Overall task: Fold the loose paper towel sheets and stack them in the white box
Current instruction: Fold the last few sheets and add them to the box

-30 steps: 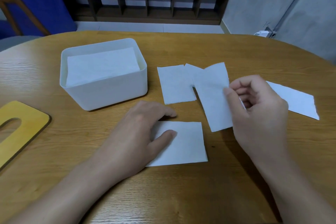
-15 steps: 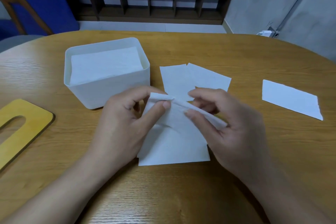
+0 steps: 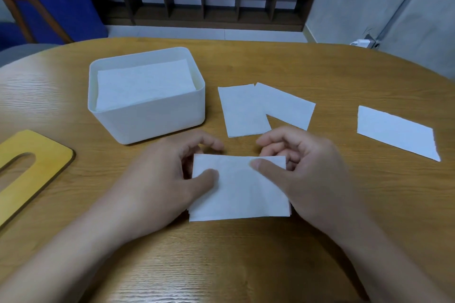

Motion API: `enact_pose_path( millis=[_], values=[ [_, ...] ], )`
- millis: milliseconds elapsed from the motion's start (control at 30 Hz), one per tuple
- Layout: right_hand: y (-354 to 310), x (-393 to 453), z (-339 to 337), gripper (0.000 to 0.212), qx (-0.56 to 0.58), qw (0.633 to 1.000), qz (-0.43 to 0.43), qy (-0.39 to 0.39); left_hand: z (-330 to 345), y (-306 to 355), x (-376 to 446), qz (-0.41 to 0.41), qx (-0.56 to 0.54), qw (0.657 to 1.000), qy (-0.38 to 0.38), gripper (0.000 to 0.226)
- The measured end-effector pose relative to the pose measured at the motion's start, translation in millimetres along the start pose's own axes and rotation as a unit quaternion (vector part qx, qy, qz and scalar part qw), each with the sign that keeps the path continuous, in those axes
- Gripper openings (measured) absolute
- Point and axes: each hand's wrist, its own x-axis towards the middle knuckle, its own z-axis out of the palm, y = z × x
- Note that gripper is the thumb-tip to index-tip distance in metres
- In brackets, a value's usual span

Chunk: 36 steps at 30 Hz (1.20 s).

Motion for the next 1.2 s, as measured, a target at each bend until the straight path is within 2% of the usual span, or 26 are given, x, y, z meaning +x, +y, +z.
enact_pose_path(
  millis=[133,233,400,567,667,767,867,967,1067,1133,1200],
  values=[
    [6,0,6,0.026,-0.106,0.993,-0.045,-0.026,-1,2,-3,0.003,0.094,0.996,-0.012,0.026],
    [8,1,3,0.028,-0.155,0.986,-0.062,-0.022,-4,-5,-2,0.026,0.155,0.988,-0.011,0.031],
    [6,4,-5,0.039,-0.161,0.984,-0.043,-0.060,-8,-9,-2,0.030,0.156,0.987,-0.005,0.053],
    [4,3,-5,0.054,-0.205,0.974,-0.038,-0.091,-4,-9,0,0.024,0.198,0.979,-0.043,0.076],
    [4,5,-5,0.051,-0.204,0.973,-0.037,-0.102,-1,-4,0,0.005,0.200,0.978,-0.054,0.071],
    [2,5,-3,0.039,-0.190,0.975,-0.029,-0.115,2,0,0,-0.022,0.177,0.982,-0.063,0.050],
    [0,5,-3,0.023,-0.172,0.976,-0.011,-0.135,3,-2,3,-0.034,0.167,0.982,-0.075,0.042],
    [0,5,-3,0.022,-0.137,0.980,-0.030,-0.138,4,-4,5,-0.023,0.095,0.993,-0.061,0.032],
    [-1,6,-7,0.018,-0.015,0.994,-0.003,-0.111,13,-2,11,-0.007,-0.084,0.996,0.011,0.019],
    [-1,8,-8,0.014,0.113,0.992,0.034,-0.044,24,2,17,-0.007,-0.250,0.967,0.043,0.015],
    [-2,11,0,0.014,0.243,0.968,0.064,0.020,33,4,23,0.010,-0.315,0.946,0.079,0.014]
  ],
)
